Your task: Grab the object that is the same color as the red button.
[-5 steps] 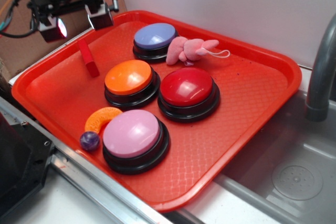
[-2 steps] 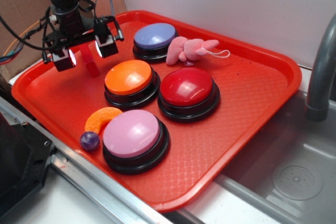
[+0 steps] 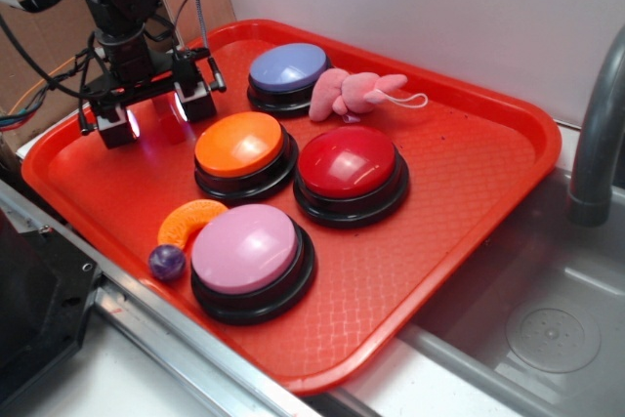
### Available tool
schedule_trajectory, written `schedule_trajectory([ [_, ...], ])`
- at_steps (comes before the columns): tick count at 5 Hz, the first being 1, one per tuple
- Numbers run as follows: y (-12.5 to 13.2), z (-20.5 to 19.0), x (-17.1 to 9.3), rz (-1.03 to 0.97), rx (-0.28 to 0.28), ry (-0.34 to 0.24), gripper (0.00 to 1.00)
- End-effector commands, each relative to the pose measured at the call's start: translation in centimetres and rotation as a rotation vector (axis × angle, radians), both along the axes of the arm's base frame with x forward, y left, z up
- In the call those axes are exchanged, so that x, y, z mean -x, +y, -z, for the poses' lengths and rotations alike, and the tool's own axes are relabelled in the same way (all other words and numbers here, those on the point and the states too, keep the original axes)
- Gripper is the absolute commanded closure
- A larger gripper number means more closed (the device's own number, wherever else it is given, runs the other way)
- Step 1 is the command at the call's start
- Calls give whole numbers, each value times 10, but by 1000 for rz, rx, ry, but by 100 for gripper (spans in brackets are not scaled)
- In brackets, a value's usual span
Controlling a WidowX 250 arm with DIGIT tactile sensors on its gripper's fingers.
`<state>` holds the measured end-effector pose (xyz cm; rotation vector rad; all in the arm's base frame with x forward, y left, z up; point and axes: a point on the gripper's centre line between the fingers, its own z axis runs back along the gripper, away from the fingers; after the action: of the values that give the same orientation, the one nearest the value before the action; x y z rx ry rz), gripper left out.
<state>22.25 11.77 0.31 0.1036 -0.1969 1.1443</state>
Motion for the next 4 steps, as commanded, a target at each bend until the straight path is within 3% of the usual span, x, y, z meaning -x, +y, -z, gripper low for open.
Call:
schedule_trajectory([
  [1,12,-8,5,56,24,-26,100],
  [2,8,-34,-1,179,50,-13,100],
  [4,-28,-125,-2,552,7,7,100],
])
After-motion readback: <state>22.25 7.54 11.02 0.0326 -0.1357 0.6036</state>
